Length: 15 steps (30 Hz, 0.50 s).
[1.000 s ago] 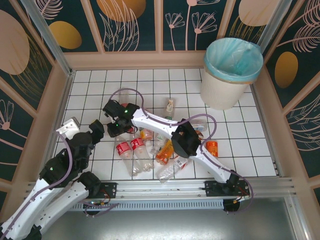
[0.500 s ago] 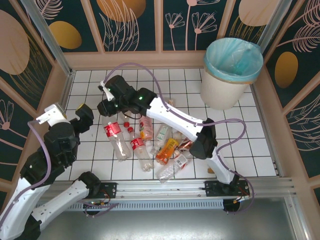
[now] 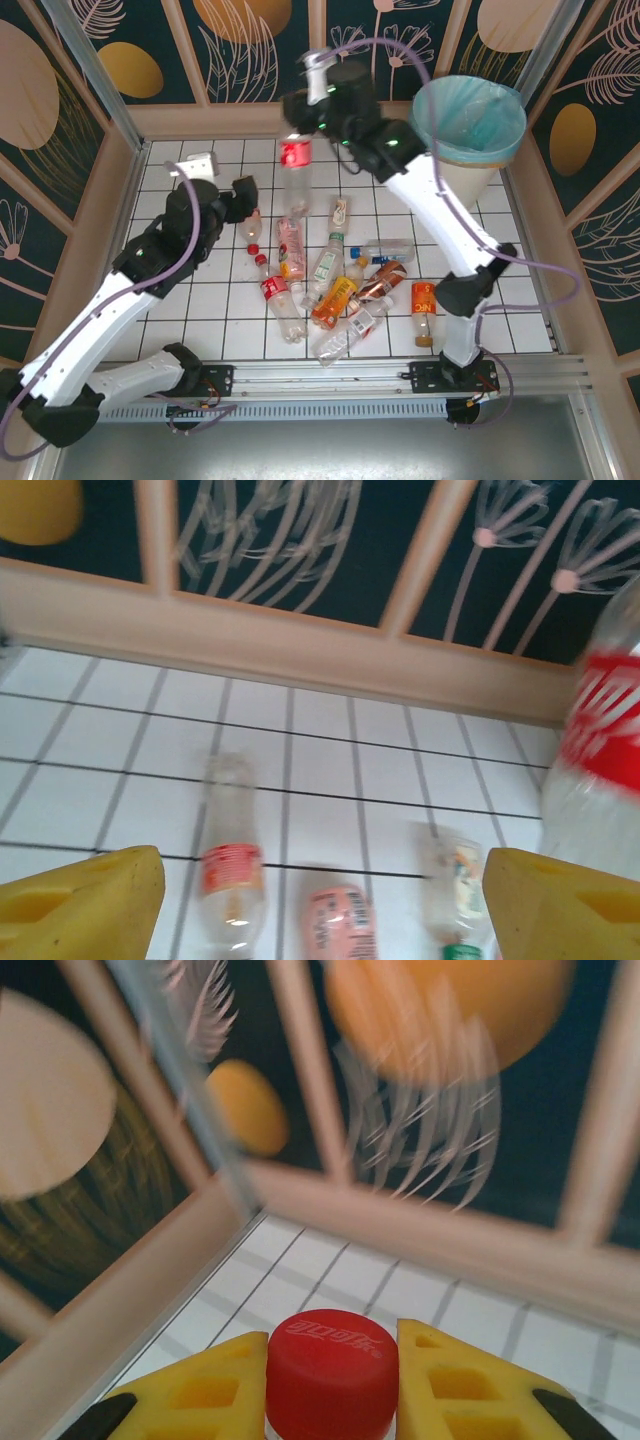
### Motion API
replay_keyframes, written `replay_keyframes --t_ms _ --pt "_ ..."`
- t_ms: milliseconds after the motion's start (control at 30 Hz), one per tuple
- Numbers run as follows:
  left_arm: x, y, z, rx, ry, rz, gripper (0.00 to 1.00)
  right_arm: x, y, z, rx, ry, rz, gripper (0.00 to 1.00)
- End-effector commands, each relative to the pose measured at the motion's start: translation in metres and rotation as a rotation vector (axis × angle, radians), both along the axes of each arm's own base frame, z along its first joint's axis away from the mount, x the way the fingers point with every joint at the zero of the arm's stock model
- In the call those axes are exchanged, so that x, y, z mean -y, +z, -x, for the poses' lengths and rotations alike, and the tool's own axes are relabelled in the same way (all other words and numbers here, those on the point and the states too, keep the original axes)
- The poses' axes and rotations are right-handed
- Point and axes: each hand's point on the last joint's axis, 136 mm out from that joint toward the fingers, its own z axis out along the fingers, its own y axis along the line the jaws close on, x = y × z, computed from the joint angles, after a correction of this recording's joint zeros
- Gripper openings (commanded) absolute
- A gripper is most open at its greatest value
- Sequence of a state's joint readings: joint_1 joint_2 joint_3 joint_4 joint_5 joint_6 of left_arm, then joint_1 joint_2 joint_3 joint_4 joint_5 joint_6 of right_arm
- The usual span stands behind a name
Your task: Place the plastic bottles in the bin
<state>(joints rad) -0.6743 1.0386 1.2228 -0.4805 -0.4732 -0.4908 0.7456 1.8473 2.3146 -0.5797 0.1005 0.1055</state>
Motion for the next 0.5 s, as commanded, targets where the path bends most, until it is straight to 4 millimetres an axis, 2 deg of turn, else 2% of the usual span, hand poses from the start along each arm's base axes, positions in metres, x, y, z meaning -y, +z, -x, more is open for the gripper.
replay_keyframes --t_ms 0,133,167,233,367,467 --pt "0.051 0.044 -0.013 0.106 -0.198 0.123 0.82 0.072 0.065 -0.009 0.226 -0.196 -0.013 0.00" --pt "0.105 0.049 -0.032 0.088 -0.365 0.183 0.80 0.143 0.101 -0.017 0.384 -0.363 -0.007 0.00" --pt "0.114 0.051 -0.035 0.087 -0.395 0.198 0.80 0.155 0.107 -0.015 0.419 -0.395 -0.008 0.00" --pt "0.135 0.054 -0.041 0.085 -0.454 0.223 0.79 0.190 0.123 -0.013 0.498 -0.491 -0.017 0.00" --pt "0.159 0.058 -0.048 0.095 -0.508 0.216 0.79 0.240 0.138 -0.008 0.608 -0.662 0.005 0.00" --pt "0.169 0.054 -0.052 0.087 -0.528 0.207 0.80 0.267 0.135 -0.009 0.694 -0.764 0.047 0.00"
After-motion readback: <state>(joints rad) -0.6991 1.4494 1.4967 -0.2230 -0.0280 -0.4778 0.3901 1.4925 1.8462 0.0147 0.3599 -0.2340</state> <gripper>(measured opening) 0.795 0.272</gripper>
